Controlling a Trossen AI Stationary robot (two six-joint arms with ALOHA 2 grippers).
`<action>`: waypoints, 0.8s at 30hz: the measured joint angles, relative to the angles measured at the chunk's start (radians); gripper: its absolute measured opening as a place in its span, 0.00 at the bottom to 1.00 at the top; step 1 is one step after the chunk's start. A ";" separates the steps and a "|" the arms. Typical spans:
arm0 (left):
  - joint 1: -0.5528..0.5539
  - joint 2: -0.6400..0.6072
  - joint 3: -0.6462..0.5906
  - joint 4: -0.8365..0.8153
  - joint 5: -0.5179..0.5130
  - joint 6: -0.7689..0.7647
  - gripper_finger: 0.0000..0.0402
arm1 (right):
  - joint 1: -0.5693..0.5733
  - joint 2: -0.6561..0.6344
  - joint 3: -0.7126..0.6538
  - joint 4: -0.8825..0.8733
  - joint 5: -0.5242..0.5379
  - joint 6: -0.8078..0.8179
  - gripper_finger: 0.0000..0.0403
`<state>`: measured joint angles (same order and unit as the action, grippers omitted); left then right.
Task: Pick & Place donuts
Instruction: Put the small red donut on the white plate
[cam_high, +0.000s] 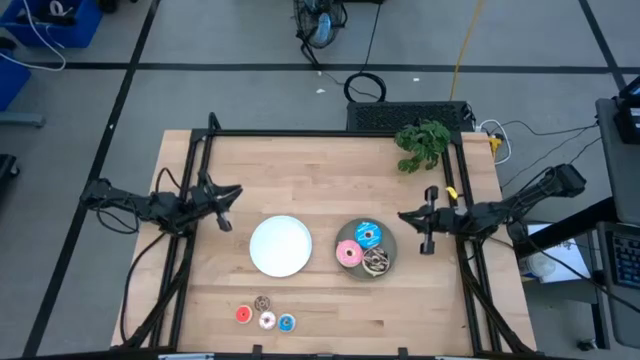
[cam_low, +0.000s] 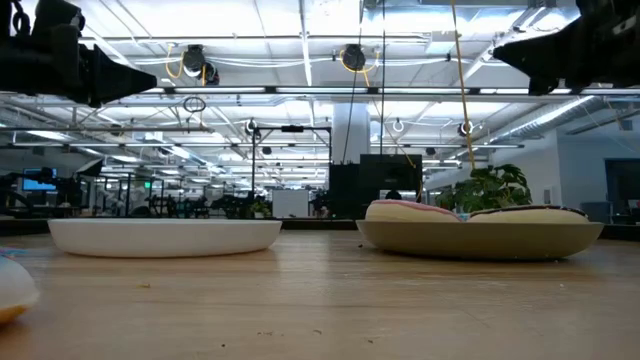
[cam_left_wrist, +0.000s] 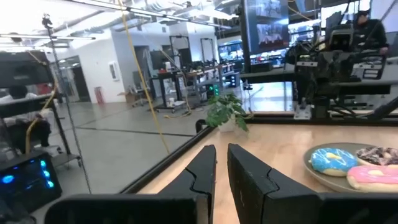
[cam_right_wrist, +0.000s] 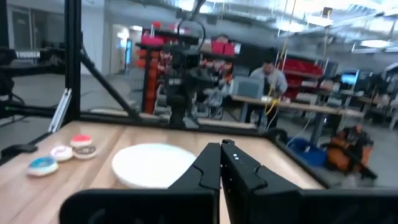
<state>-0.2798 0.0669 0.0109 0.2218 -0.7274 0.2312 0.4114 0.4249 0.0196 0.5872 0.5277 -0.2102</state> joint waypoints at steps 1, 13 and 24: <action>0.000 0.000 0.000 0.007 -0.005 0.001 0.12 | 0.000 -0.001 0.000 0.009 0.000 -0.012 0.00; 0.000 0.000 0.000 0.003 0.006 -0.220 0.12 | 0.000 0.001 -0.002 0.026 -0.004 -0.191 0.00; -0.002 0.000 0.000 -0.065 0.208 -0.409 0.12 | 0.000 0.001 -0.004 0.142 -0.007 -0.257 0.00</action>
<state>-0.2813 0.0673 0.0113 0.1563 -0.5191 -0.1779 0.4114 0.4256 0.0158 0.7296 0.5208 -0.4670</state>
